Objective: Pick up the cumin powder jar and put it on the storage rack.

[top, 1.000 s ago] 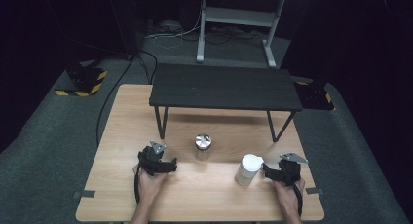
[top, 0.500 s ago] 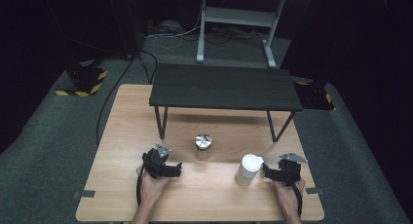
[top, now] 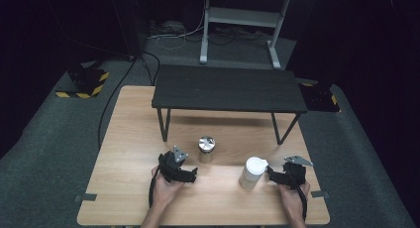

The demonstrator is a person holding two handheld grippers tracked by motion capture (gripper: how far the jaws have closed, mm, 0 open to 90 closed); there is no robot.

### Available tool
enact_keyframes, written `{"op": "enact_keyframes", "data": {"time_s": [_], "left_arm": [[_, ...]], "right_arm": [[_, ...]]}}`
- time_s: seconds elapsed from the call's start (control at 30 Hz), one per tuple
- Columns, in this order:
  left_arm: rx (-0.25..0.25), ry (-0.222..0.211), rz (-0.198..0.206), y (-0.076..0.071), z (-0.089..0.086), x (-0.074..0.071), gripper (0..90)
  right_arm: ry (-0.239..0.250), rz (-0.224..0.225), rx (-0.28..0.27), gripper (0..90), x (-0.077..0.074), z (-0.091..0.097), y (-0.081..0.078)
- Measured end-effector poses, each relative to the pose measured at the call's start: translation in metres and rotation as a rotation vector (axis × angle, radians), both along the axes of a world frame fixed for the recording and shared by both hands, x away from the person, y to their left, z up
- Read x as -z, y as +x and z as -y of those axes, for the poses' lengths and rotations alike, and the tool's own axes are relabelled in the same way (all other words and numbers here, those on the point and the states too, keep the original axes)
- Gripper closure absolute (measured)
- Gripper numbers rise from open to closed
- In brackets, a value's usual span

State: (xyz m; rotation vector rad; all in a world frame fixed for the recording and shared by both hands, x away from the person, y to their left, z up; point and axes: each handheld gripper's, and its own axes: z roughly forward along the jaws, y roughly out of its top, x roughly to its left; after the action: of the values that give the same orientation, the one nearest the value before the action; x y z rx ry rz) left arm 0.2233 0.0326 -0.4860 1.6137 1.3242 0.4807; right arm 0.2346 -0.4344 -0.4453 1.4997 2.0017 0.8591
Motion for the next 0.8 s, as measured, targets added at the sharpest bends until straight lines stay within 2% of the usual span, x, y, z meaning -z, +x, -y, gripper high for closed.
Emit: {"op": "enact_keyframes", "data": {"time_s": [0.03,0.07,0.13,0.17,0.43,0.57,0.6,0.63,0.67,0.7,0.73,0.8], "left_arm": [[0.000,0.000,0.000,0.000,0.000,0.000,0.6],[0.021,-0.003,-0.006,0.003,0.003,-0.001,0.6],[0.019,-0.016,-0.005,0.004,0.006,0.000,0.6],[0.038,-0.017,-0.008,0.008,0.010,-0.001,0.6],[0.064,-0.030,-0.006,0.015,0.021,-0.002,1.1],[0.064,-0.051,-0.008,0.023,0.026,-0.004,1.7],[0.136,0.044,-0.030,0.031,0.018,-0.015,1.9],[0.287,0.262,-0.082,0.046,0.004,-0.040,2.1],[0.142,0.048,-0.036,0.034,0.018,-0.017,2.3],[0.286,0.253,-0.078,0.049,0.006,-0.040,2.6],[0.134,0.029,-0.030,0.036,0.021,-0.016,2.8],[0.132,0.027,-0.030,0.037,0.022,-0.016,3.4]], "right_arm": [[0.000,0.000,0.000,9.5,0.000,0.000,0.000],[0.000,0.000,0.000,9.5,0.000,0.000,0.000],[0.000,0.000,0.001,9.5,0.000,0.000,0.000],[0.000,0.000,0.001,9.5,0.000,0.000,0.000],[0.000,0.000,0.003,9.5,0.000,-0.001,0.000],[-0.001,0.001,0.004,9.6,0.000,-0.001,0.000],[-0.001,0.001,0.005,9.6,0.000,-0.001,0.000],[-0.001,0.001,0.005,9.6,0.000,-0.001,0.000],[-0.001,0.001,0.005,9.6,0.000,-0.001,0.000],[-0.001,0.001,0.005,9.6,0.000,-0.001,0.000],[-0.001,0.001,0.005,9.6,0.000,-0.001,0.000],[-0.001,0.001,0.005,9.6,0.000,-0.001,0.000]]}}
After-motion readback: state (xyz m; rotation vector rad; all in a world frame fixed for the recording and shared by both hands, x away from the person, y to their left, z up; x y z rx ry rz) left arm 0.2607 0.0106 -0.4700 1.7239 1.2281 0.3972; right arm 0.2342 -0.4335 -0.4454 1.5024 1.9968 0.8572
